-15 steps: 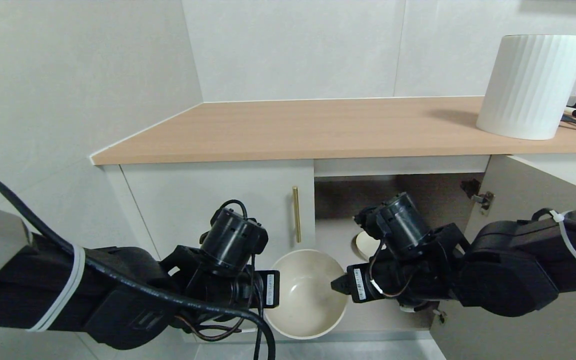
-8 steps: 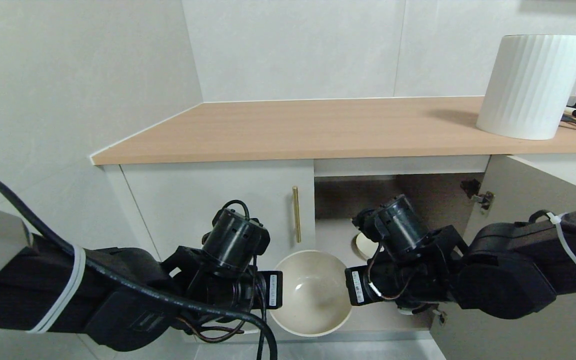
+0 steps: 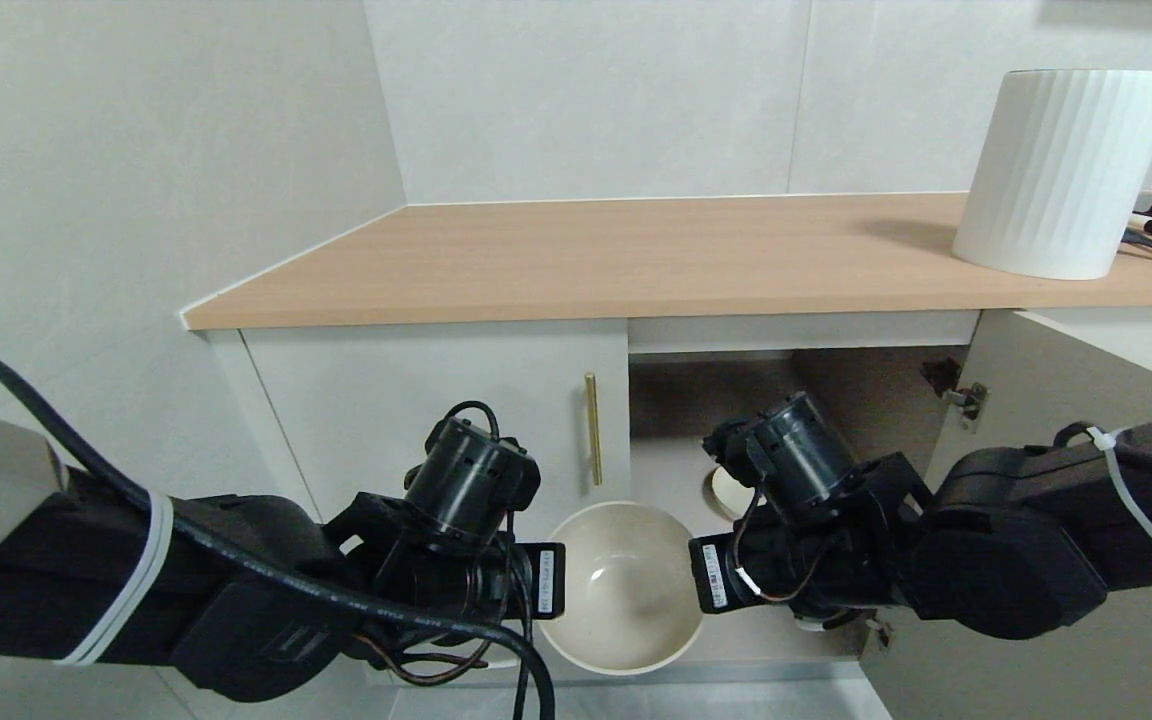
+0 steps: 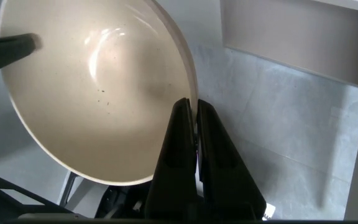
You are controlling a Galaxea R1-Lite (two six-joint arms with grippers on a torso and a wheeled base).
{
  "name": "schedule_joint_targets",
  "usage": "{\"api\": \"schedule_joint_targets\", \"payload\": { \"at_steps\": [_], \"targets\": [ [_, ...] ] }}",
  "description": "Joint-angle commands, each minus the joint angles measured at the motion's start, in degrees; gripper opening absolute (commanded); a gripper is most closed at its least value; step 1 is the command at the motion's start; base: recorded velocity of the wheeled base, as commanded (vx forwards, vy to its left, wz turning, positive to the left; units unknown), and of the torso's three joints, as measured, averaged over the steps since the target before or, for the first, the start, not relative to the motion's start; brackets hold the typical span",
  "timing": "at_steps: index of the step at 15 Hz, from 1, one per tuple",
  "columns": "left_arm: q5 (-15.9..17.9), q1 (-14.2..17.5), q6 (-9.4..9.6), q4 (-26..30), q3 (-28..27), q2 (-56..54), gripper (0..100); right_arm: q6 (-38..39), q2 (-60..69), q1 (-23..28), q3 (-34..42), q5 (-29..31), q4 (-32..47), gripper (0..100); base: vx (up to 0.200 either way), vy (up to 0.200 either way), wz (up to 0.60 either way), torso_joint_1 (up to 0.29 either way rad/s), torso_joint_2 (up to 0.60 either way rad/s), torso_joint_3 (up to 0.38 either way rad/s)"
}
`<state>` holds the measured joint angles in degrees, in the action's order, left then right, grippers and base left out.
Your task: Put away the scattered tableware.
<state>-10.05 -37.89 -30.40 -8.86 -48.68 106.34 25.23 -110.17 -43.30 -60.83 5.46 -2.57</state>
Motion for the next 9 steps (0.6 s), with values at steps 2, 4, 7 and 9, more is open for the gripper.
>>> {"api": "schedule_joint_targets", "payload": {
  "at_steps": [2, 4, 7, 9],
  "targets": [
    [-0.1, 0.0, -0.01, 0.0, 0.0, -0.2, 100, 0.0, -0.2, 0.0, 0.0, 0.0, 0.0, 0, 0.000, 0.000, 0.00, 0.000, 0.00, 0.000],
    [-0.1, 0.0, -0.09, 0.0, -0.1, 0.0, 100, 0.0, -0.3, 0.0, 0.0, 0.0, 0.0, 0, 0.000, 0.000, 0.00, 0.000, 0.00, 0.000],
    [-0.1, 0.0, -0.18, -0.1, -0.2, -0.2, 100, 0.0, -0.3, 0.0, 0.0, 0.0, 0.0, 0, 0.000, 0.000, 0.00, 0.000, 0.00, 0.000],
    [-0.1, 0.0, -0.18, -0.1, -0.1, -0.3, 100, -0.1, -0.6, 0.0, -0.1, 0.1, 0.0, 0, 0.000, 0.000, 0.00, 0.000, 0.00, 0.000]
  ]
}}
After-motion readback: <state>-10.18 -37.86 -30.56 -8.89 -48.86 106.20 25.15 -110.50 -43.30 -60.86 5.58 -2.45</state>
